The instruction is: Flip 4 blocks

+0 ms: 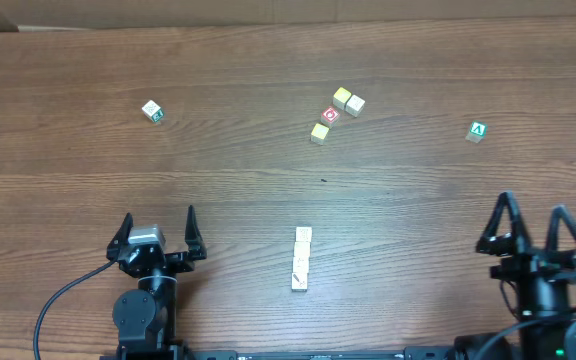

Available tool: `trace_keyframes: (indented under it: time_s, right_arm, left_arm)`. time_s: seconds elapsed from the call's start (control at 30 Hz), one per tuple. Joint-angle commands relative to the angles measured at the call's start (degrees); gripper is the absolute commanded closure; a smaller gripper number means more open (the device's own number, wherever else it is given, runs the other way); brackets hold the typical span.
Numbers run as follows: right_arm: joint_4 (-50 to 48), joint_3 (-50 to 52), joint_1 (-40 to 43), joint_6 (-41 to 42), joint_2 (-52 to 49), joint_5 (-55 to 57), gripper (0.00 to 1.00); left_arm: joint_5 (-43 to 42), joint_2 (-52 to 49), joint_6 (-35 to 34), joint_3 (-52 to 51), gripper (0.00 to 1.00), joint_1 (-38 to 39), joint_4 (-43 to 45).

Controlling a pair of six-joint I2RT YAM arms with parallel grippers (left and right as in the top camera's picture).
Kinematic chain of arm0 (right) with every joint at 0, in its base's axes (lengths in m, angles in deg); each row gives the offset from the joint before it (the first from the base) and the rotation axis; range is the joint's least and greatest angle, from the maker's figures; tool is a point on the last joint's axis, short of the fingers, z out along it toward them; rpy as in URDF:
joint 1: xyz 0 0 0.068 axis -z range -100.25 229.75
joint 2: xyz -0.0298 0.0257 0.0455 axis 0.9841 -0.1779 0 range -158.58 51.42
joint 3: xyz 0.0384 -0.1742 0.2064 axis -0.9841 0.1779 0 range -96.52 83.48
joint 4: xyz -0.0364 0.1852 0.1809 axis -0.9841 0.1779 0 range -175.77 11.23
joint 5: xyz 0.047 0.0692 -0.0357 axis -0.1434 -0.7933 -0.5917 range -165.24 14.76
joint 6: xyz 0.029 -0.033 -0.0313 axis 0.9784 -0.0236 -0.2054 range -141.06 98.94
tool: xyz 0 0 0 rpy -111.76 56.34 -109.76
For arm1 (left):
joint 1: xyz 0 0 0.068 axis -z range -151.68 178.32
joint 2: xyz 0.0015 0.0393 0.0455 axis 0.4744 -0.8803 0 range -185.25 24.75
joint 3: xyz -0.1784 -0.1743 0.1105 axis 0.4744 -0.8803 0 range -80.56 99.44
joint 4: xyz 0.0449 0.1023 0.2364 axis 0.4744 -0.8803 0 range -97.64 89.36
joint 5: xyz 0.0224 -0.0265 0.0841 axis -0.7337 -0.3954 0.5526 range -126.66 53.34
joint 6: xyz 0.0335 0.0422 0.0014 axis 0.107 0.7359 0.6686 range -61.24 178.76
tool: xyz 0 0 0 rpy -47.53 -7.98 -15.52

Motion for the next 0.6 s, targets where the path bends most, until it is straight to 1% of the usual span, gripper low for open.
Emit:
trace_keyframes:
  time_s: [0.0, 0.07, 0.13, 0.3, 0.4, 0.57]
  right_arm:
    - [-7.5, 11.4, 2.9, -4.1, 6.7, -10.6, 0.0]
    - [-14.6, 17.0, 4.0, -4.1, 7.3, -13.5, 0.0]
    - [-19.0, 20.6, 4.4, -4.1, 7.2, -14.6, 0.0]
    - [-28.4, 28.6, 4.5, -4.2, 7.2, -12.5, 0.0]
    - [-30.5, 31.3, 4.4, -4.2, 7.5, -10.1, 0.0]
    - [-30.7, 33.9, 4.1, -4.1, 7.5, -9.4, 0.0]
  left_arm:
    - [0.0, 0.6, 1.3, -0.2, 0.0, -0.6, 0.1]
    - [0.0, 0.6, 1.3, -0.2, 0.0, -0.6, 0.1]
    - [0.0, 0.6, 1.3, -0.2, 0.0, -0.6, 0.1]
    - [0.0, 0.6, 1.3, -0.2, 0.0, -0.6, 0.1]
    - [0.0, 0.6, 1.3, -0.2, 0.0, -0.6, 0.1]
    - [0.0, 0.6, 1.3, -0.2, 0.0, -0.6, 0.1]
